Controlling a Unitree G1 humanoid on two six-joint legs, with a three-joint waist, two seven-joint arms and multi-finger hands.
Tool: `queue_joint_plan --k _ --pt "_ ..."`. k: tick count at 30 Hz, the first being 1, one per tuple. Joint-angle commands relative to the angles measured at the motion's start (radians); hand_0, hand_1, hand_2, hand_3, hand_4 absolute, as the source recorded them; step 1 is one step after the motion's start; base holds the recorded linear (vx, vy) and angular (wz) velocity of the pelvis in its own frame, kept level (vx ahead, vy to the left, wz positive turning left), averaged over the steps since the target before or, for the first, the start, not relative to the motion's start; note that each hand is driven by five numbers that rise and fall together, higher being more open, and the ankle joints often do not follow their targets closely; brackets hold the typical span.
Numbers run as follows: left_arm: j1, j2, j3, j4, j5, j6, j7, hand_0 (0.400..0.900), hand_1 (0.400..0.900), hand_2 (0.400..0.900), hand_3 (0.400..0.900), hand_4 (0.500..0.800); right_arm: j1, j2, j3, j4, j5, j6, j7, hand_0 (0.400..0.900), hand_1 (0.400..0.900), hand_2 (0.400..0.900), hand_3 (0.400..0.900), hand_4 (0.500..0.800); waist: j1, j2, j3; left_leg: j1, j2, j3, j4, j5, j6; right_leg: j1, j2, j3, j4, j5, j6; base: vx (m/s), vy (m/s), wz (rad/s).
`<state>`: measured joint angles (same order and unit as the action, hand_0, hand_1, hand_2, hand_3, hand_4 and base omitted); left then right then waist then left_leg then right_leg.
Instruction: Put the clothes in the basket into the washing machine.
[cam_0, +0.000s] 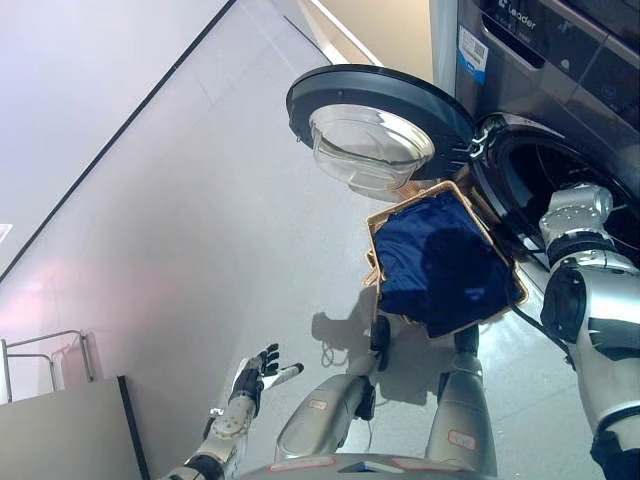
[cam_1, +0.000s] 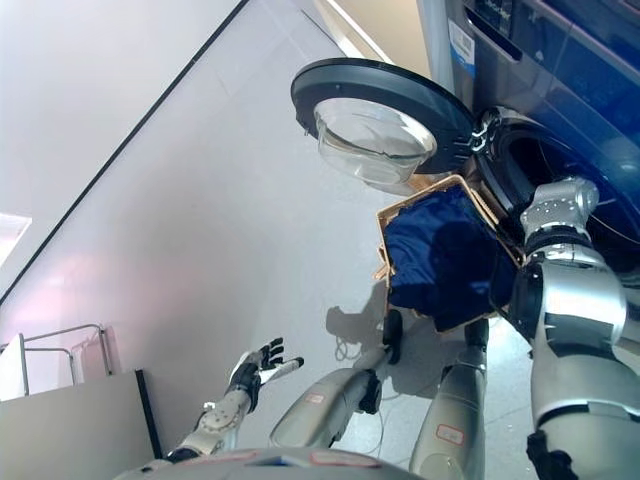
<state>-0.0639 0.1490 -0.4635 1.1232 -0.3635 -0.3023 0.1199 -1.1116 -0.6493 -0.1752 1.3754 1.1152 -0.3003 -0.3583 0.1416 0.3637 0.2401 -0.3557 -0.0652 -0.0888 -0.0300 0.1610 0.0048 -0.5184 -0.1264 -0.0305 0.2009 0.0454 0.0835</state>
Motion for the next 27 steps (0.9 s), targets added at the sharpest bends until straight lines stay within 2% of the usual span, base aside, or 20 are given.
queue_joint_plan --k 1,6,11,18,24,27 --pt "-0.006 0.048 0.048 0.103 -0.018 -0.003 0.01 0.9 0.9 0.9 0.9 0.8 -0.045 -0.081 0.131 -0.008 -0.075 -0.042 0.075 0.9 0.9 0.9 0.9 0.8 0.0 -0.061 -0.087 0.013 -0.029 -0.045 -0.012 -0.058 -0.037 0.145 0.042 -0.035 -0.083 -0.077 -0.036 0.04 -0.05 0.01" --pt "-0.003 0.026 0.065 0.113 0.013 0.011 -0.015 0.9 0.9 0.9 0.9 0.8 0.106 -0.022 0.095 0.08 -0.128 0.021 0.114 0.9 0.9 0.9 0.9 0.8 -0.011 -0.08 -0.101 0.04 -0.024 -0.048 -0.004 -0.069 -0.035 0.187 0.041 -0.041 -0.099 -0.078 -0.037 0.02 -0.027 0.03" --pt "0.013 0.007 0.085 0.149 0.067 0.033 -0.045 0.9 0.9 0.9 0.9 0.8 0.331 0.101 0.097 0.115 -0.265 0.076 0.157 0.9 0.9 0.9 0.9 0.8 -0.027 -0.119 -0.121 0.079 -0.015 -0.039 0.004 -0.088 -0.033 0.258 0.039 -0.045 -0.167 -0.054 -0.033 0.02 -0.029 -0.07" --pt "0.013 0.011 0.171 0.237 0.162 0.057 -0.053 0.9 0.9 0.9 0.9 0.8 0.684 0.28 0.118 0.124 -0.466 0.114 0.212 0.9 0.9 0.9 0.9 0.8 -0.063 -0.221 -0.179 0.145 -0.006 -0.012 0.026 -0.131 -0.027 0.345 0.047 -0.036 -0.23 -0.025 -0.026 0.05 -0.032 -0.12" --pt "0.011 0.023 0.23 0.281 0.209 0.058 -0.07 0.9 0.9 0.9 0.9 0.8 0.927 0.373 0.124 0.1 -0.565 0.121 0.265 0.9 0.9 0.9 0.9 0.8 -0.108 -0.302 -0.245 0.227 0.003 -0.004 0.021 -0.161 -0.021 0.418 0.057 -0.037 -0.236 -0.03 -0.022 0.04 0.002 -0.04" --pt "0.018 0.034 0.25 0.286 0.222 0.062 -0.082 0.9 0.9 0.9 0.9 0.8 1.013 0.406 0.208 0.084 -0.74 0.128 0.262 0.9 0.9 0.9 0.9 0.8 -0.122 -0.337 -0.265 0.258 0.009 0.004 0.014 -0.165 -0.019 0.439 0.062 -0.035 -0.229 -0.034 -0.02 -0.01 0.006 -0.03"
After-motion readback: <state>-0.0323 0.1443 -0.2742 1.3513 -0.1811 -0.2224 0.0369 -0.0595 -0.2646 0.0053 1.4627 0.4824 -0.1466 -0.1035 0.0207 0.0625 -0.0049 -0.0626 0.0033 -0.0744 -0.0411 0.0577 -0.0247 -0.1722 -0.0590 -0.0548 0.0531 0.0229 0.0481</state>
